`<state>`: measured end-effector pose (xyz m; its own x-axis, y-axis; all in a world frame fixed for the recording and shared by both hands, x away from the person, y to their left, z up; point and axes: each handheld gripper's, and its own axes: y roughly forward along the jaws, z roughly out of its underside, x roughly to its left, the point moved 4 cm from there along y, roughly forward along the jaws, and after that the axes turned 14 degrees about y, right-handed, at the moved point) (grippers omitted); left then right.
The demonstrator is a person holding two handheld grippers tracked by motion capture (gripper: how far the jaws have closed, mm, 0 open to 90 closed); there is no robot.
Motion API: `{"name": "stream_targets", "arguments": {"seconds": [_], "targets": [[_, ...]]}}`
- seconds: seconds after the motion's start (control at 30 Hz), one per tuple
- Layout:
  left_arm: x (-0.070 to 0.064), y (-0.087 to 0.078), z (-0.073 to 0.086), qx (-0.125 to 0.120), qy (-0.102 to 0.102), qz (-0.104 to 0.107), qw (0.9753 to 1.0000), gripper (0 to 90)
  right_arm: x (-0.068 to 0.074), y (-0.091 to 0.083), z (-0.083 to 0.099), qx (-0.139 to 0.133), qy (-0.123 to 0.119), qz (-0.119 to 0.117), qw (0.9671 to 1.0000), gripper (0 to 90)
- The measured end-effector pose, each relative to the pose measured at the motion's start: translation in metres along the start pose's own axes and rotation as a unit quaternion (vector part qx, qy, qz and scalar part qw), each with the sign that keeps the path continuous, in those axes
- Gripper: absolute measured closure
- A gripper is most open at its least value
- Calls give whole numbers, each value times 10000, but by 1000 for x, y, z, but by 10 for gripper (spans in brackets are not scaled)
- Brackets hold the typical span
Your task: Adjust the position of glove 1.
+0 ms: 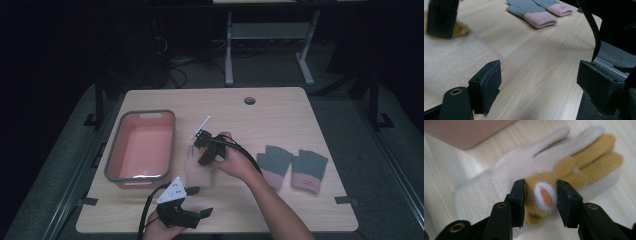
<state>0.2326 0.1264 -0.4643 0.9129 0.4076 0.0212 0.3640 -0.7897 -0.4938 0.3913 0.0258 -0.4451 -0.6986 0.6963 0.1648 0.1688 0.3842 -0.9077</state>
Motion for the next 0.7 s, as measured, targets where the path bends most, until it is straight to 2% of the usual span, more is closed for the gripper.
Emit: {"name": "stream_targets", "arguments": {"seconds": [0.13, 0.27, 0.4, 0.53, 0.63, 0.7], "targets": [[0, 0, 0, -3, 6, -2, 10000, 198, -4, -1, 2, -103, 126, -171, 9997, 536], [-1, 1, 0, 4, -5, 1, 10000, 198, -4, -8, 3, -251, 128, -215, 9994, 488], [-2, 1, 0, 4, -42, 3, 10000, 198, -1, -14, 0, -365, 70, -192, 9991, 470], [-1, 0, -1, -19, 19, -21, 10000, 198, 4, -18, -8, -479, -14, -188, 9987, 460], [-2, 1, -1, -18, -56, -10, 10000, 198, 9, -18, -14, -520, -102, -151, 9985, 458], [-1, 1, 0, -26, -24, -22, 10000, 198, 11, -14, -17, -476, -132, -110, 9987, 458]]}}
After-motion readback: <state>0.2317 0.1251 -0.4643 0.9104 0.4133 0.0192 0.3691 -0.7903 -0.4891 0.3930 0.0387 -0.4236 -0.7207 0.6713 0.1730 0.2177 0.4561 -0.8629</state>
